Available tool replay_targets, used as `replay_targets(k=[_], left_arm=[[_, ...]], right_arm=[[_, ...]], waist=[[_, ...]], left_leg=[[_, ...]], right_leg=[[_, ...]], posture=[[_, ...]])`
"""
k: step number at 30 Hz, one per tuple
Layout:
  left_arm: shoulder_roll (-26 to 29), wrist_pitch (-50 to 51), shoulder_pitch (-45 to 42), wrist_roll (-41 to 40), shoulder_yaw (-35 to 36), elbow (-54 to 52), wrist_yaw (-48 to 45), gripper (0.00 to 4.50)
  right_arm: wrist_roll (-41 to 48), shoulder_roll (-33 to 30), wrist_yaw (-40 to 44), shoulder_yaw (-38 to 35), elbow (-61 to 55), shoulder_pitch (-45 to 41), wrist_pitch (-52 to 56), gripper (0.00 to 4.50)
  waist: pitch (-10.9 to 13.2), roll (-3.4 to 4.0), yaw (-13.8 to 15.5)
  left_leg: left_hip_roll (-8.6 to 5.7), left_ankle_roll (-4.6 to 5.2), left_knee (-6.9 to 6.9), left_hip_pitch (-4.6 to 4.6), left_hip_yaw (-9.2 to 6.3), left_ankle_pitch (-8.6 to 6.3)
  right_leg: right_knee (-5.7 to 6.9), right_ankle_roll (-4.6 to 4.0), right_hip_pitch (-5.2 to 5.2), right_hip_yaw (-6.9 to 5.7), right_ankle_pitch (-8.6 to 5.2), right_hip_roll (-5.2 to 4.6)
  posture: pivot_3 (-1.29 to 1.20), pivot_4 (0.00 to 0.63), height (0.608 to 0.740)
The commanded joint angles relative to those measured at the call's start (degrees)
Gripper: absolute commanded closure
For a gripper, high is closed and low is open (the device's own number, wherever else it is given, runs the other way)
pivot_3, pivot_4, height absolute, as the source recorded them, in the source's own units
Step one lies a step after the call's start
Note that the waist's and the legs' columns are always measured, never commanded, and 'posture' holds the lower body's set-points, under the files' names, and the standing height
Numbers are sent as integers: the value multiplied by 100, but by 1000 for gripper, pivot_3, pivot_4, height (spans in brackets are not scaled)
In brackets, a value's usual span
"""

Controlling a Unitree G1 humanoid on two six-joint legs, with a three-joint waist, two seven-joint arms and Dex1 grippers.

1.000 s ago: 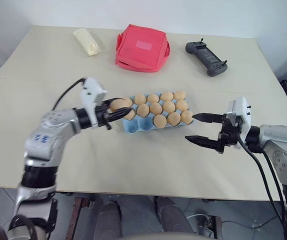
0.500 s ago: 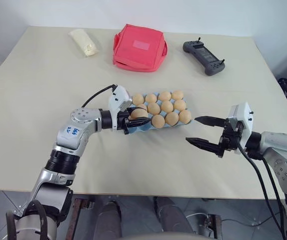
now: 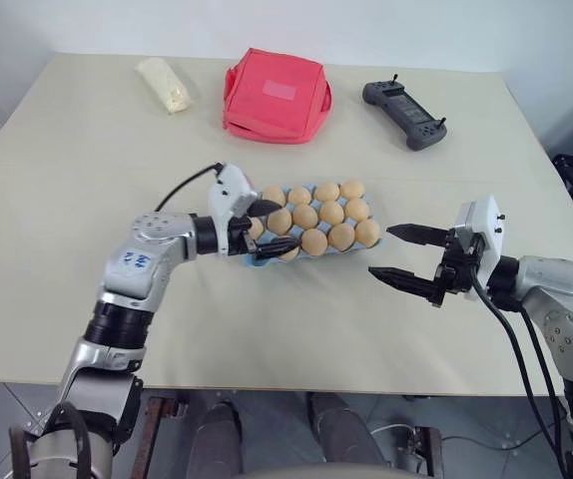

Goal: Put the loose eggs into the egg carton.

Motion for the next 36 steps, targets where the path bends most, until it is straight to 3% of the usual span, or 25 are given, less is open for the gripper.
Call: replay_targets(k=[1,6,12,16,21,24,30,36], left_arm=[[487,205,434,-264,775,-668,137,44],[1126,433,1465,-357,1655,-1156,333,44],[1335,461,2588,-397,2551,-1381,616,44],[1059,548,3842,-488,3371,-1833,912,44],[829,654,4215,-655,3576,-2118,1250,44],[826,595,4114,-664,3487,-2059,1358,44],[956,484,3089,-535,2940,-1499,1486,44],[905,88,1724,-141,1952,-309,1356,44]], right_arm=[[11,29,111,14,16,-102,-148,0],[-28,53,215,104,153,-193,-205,0],[-96,87,372,208,341,-369,-243,0],[-166,126,495,319,547,-597,-302,0],[-192,132,595,352,598,-640,-311,0],[-216,139,639,381,643,-700,-313,0],[-255,171,642,414,685,-785,-324,0],[-221,177,535,335,526,-650,-296,0]], waist=[[0,1,-22],[1,1,-8],[1,-1,22],[1,-2,-61],[3,-5,2],[3,-6,-3],[3,-6,-14],[3,-6,-11]], left_leg=[[1,0,-3,1,1,0],[2,-1,-4,1,5,-1],[1,0,-2,0,1,0],[1,-1,-2,5,21,-4],[3,0,-4,3,16,-6],[0,0,7,3,21,-6],[0,2,25,4,24,-5],[0,2,27,1,29,-5]], right_leg=[[1,0,-2,1,0,1],[1,-3,-4,1,-2,-2],[0,-14,-3,-5,-7,-4],[-5,-30,-2,11,-15,-9],[-3,-30,-8,7,-16,-7],[-7,-96,-2,15,-50,-9],[-3,-93,0,19,-48,-6],[-6,-56,0,25,-29,-3]], posture=[[0,150,740],[0,150,740],[0,150,740],[0,150,740],[0,150,740],[0,150,740],[0,150,740],[0,150,740]])
